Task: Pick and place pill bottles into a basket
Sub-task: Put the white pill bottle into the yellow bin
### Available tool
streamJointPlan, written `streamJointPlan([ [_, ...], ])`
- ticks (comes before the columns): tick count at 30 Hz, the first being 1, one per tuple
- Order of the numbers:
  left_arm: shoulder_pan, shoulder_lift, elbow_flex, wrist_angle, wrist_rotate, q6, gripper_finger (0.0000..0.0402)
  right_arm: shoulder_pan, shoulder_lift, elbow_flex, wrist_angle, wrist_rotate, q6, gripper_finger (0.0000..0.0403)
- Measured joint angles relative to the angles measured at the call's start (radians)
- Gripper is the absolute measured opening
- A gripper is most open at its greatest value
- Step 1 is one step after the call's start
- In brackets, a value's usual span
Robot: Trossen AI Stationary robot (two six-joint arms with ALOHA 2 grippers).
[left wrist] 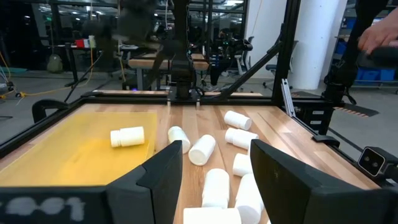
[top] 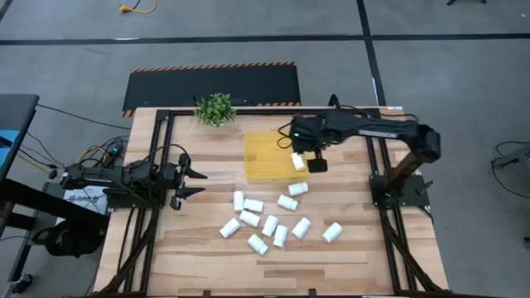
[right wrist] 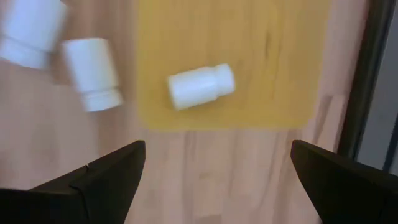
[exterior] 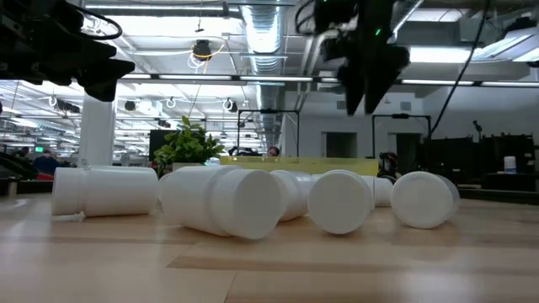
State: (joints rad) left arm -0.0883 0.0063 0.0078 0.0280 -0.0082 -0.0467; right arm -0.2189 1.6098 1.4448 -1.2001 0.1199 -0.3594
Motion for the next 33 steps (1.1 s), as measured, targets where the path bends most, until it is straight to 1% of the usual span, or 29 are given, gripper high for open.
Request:
streamJointPlan([
  [3,0.0,0.0,0.0,0.0,0.0,0.0,0.0177,0.046,-0.068,0.0,-0.051,-0.02,0.163,0.0392],
  [8,0.0,0.0,0.0,0.0,0.0,0.0,0.0177,0.162,-0.123,0.0,-0.142,-0.017,0.532,0.0388],
  [13,0.0,0.0,0.0,0.0,0.0,0.0,0.0177,0.313,-0.12,0.0,-0.221,-0.016,0.876,0.0384],
  [18,0.0,0.0,0.0,0.0,0.0,0.0,0.0177,0.464,-0.064,0.0,-0.24,-0.017,1.174,0.0384],
  [22,0.0,0.0,0.0,0.0,0.0,0.0,0.0177,0.574,-0.006,0.0,-0.235,-0.045,1.361,0.0384],
  [27,0.0,0.0,0.0,0.0,0.0,0.0,0.0177,0.705,0.042,-0.001,-0.18,-0.079,1.554,0.0384],
  [30,0.0,0.0,0.0,0.0,0.0,0.0,0.0177,0.773,0.049,-0.001,-0.146,-0.094,1.622,0.0384],
  [33,0.0,0.0,0.0,0.0,0.0,0.0,0.0177,0.831,0.047,-0.003,-0.155,-0.092,1.671,0.0384],
])
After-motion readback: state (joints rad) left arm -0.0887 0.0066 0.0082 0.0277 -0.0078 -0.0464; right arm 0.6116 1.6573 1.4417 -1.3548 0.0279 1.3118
